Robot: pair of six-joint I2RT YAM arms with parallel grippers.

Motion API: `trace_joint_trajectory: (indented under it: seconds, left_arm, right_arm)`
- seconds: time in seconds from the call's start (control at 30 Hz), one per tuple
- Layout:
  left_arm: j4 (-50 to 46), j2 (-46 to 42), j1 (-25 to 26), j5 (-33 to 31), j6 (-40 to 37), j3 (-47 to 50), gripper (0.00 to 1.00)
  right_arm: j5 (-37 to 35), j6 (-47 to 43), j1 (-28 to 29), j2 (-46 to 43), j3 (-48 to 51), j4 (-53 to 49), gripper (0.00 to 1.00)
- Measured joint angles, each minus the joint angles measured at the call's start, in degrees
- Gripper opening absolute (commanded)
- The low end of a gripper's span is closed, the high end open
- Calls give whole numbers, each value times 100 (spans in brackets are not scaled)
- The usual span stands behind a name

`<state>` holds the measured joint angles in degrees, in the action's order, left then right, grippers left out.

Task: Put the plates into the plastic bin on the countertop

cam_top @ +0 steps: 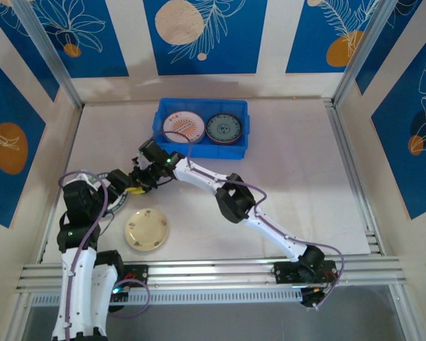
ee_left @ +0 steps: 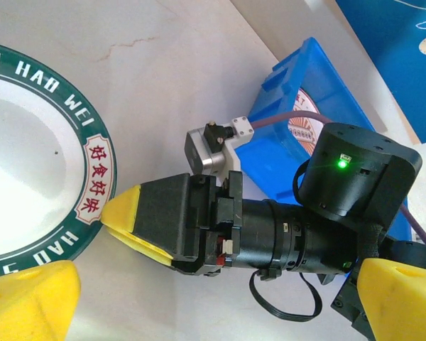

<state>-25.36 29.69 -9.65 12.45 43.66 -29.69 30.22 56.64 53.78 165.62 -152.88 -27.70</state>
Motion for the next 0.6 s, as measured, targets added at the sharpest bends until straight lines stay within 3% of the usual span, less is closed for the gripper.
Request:
trace_joint_trajectory:
  seconds: [0.6]
  left_arm:
    - [223, -39, 0, -2, 149, 319, 100]
  right_arm:
    - [-52, 538, 39, 374, -522, 48, 24]
